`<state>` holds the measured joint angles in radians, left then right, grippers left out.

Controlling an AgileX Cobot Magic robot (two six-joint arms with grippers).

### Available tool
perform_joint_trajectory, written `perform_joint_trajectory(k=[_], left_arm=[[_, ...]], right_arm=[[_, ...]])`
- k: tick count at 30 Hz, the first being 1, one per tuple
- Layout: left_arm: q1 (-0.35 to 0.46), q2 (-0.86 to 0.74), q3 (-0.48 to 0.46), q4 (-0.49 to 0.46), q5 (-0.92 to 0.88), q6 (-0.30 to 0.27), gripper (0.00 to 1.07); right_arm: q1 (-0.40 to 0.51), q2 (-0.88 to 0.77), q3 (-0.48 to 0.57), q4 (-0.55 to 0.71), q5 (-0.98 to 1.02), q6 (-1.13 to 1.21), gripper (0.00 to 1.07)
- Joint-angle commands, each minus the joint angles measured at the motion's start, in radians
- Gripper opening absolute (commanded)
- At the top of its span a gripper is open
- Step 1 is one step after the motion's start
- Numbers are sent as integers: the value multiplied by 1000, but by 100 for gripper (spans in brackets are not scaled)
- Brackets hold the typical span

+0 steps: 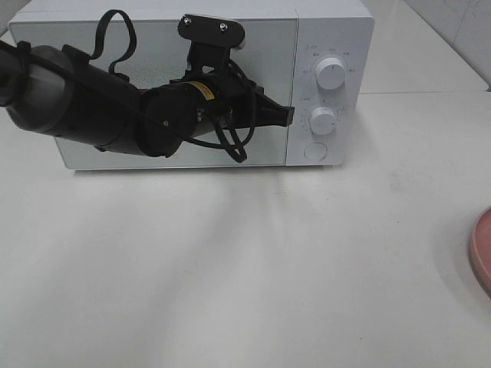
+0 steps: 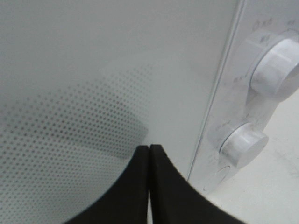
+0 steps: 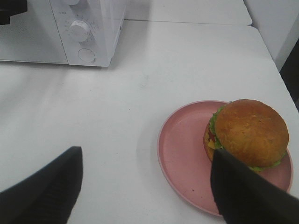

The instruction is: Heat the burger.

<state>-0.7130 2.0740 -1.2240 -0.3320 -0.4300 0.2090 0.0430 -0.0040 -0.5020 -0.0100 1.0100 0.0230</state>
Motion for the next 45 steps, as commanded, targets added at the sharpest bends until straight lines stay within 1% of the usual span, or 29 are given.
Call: perform_joint_trajectory(k=[1, 5, 9, 10, 11, 12, 14, 16, 17, 18, 19, 20, 21, 22, 23, 24, 25, 26, 27, 28, 30, 31, 33, 36, 38, 39, 41, 44, 45], left_arm=[[50, -21, -32, -66, -70, -6, 0], [15, -53, -31, -45, 34, -6, 0], [-9, -67, -31, -37, 81, -3, 0], [-22, -74, -31, -21, 136, -3, 0], [-22, -74, -31, -21, 136, -3, 0], [-38, -83, -31, -4, 201, -3, 0], [-43, -86, -31, 3, 231, -3, 0], [-59, -101, -31, 17, 346, -3, 10], [-59, -101, -31, 17, 346, -3, 10], [-61, -112, -31, 18, 436, -6, 23], [-65, -128, -31, 17, 518, -7, 42], [-65, -128, -31, 17, 518, -7, 42], [-65, -134, -31, 17, 551, -7, 55], [-65, -134, -31, 17, 551, -7, 55], [-65, -147, -31, 13, 618, -18, 78], [-65, -156, -31, 13, 661, -31, 88], [-65, -156, -31, 13, 661, -31, 88], [-65, -169, -31, 15, 746, -46, 102], [-65, -178, -31, 18, 798, -54, 102], [-65, -178, -31, 18, 798, -54, 102], [-63, -214, -31, 24, 956, -57, 102], [-63, -214, -31, 24, 956, -57, 102], [-63, -247, -31, 53, 1067, -57, 102], [-63, -260, -31, 64, 1109, -57, 102], [-63, -321, -31, 75, 1297, -57, 102], [-63, -321, -31, 75, 1297, -57, 102], [-63, -369, -31, 83, 1382, -57, 102], [-63, -382, -31, 93, 1399, -60, 102], [-63, -411, -31, 133, 1425, -90, 102]], right_arm=[[-7, -27, 3, 4, -16, -11, 75], [-7, -27, 3, 4, -16, -11, 75], [-7, -27, 3, 4, -16, -11, 75], [-7, -27, 3, 4, -16, -11, 75], [-7, -27, 3, 4, -16, -11, 75], [-7, -27, 3, 4, -16, -11, 75], [-7, -27, 3, 4, -16, -11, 75], [-7, -27, 3, 4, -16, -11, 75], [-7, -27, 3, 4, -16, -11, 75], [-7, -27, 3, 4, -16, -11, 75], [-7, -27, 3, 4, -16, -11, 75], [-7, -27, 3, 4, -16, -11, 75], [-7, -27, 3, 4, -16, -11, 75], [-7, -27, 3, 4, -16, -11, 75], [-7, -27, 3, 4, -16, -11, 75], [-7, -27, 3, 4, -16, -11, 75], [-7, -27, 3, 4, -16, -11, 75], [-7, -27, 3, 4, -16, -11, 75], [-7, -27, 3, 4, -16, -11, 75], [-7, -27, 3, 4, -16, -11, 75], [-7, -27, 3, 4, -16, -11, 75], [-7, -27, 3, 4, -16, -11, 75], [-7, -27, 3, 4, -16, -11, 75], [-7, -27, 3, 4, -16, -11, 75], [-7, -27, 3, 4, -16, -11, 75], [-7, -27, 3, 4, -16, -11, 75], [-7, -27, 3, 4, -16, -11, 75], [-7, -27, 3, 4, -16, -11, 75], [-7, -27, 3, 4, -16, -11, 75]])
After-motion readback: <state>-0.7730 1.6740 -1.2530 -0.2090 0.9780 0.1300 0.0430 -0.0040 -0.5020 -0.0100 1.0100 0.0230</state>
